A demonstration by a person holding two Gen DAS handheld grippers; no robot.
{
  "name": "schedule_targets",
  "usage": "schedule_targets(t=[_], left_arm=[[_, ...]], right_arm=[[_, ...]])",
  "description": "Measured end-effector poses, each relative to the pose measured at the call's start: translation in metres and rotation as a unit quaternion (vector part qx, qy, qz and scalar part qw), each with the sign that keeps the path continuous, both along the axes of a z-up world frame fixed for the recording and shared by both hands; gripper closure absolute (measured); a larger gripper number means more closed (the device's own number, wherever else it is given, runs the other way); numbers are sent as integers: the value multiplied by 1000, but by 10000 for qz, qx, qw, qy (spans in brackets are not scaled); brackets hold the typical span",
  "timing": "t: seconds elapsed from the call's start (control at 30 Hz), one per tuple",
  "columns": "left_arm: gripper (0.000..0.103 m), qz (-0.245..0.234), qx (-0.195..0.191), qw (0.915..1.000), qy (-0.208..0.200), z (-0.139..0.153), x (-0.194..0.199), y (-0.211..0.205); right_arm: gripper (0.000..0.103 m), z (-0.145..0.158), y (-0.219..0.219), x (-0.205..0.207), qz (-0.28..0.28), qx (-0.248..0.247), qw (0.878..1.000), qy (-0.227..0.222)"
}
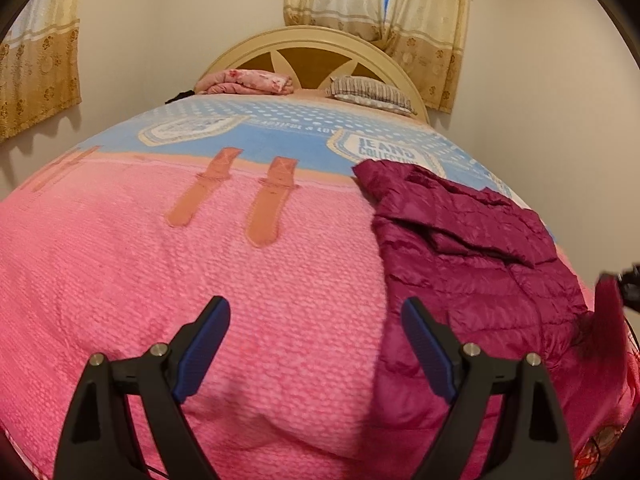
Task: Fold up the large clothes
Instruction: 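Grasp the jacket edge with the right gripper and lift it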
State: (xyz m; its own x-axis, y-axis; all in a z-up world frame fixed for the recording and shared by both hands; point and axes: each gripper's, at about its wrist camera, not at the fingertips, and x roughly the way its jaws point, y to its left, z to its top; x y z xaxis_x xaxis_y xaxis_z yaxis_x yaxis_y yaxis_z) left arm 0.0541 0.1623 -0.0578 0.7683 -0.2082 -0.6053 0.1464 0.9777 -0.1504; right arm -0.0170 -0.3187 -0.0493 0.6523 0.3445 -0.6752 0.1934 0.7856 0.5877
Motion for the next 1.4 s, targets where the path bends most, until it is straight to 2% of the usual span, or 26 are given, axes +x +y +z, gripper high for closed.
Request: schedule_targets(t=[0.17, 0.3, 0.53, 0.6, 0.63, 0.67, 0.73, 0.77, 0.87, 0.93, 1.13, 1.2, 1.3, 1.33, 1.4], left_arm=[[13, -55, -16, 9999, 120, -9, 13, 13], [13, -318, -220, 9990, 217, -13, 22, 16], [13, -1084, -607, 9921, 183, -7, 33, 0], [12, -1326, -778, 9878, 240, -8, 40, -10], [5, -1433, -907, 9851, 285, -10, 45, -15], [3, -1523, -1080, 9817, 382, -14, 53, -23], [3, -1746, -1281, 9749, 525, -13, 62, -36], [3, -1845, -1340, 9726, 446, -7, 62, -40], [3, -1781, -1134, 9774, -55, 13, 57, -40], [3, -1731, -1026, 9795, -93, 20, 57, -33], [0, -1928, -1302, 9725, 55, 22, 40, -3], [0, -1999, -1293, 9712, 130, 13, 38, -5], [0, -1877, -1259, 9729, 484, -8, 49, -19], [0, -1910, -1389, 9694, 665, -15, 54, -27], [0, -2112, -1570, 9619, 741, -18, 59, -39]], right_arm=[[96, -9, -44, 33, -731, 235, 9970, 21], [96, -35, -52, 57, -1025, 98, 9940, 359], [96, -48, -44, 73, -1031, -345, 9929, 477], [96, -49, -43, 76, -1008, -418, 9929, 471], [96, -50, -42, 77, -985, -445, 9930, 482], [96, -52, -42, 80, -954, -455, 9932, 487], [96, -55, -43, 85, -933, -476, 9930, 542], [96, -57, -44, 87, -944, -460, 9928, 572], [96, -61, -47, 91, -970, -394, 9923, 655], [96, -62, -47, 92, -965, -398, 9923, 663], [96, -66, -47, 94, -961, -343, 9927, 638], [96, -65, -44, 94, -925, -439, 9930, 588], [96, -64, -39, 93, -895, -628, 9926, 531], [96, -63, -38, 93, -896, -682, 9923, 525], [96, -63, -37, 93, -906, -705, 9919, 540]])
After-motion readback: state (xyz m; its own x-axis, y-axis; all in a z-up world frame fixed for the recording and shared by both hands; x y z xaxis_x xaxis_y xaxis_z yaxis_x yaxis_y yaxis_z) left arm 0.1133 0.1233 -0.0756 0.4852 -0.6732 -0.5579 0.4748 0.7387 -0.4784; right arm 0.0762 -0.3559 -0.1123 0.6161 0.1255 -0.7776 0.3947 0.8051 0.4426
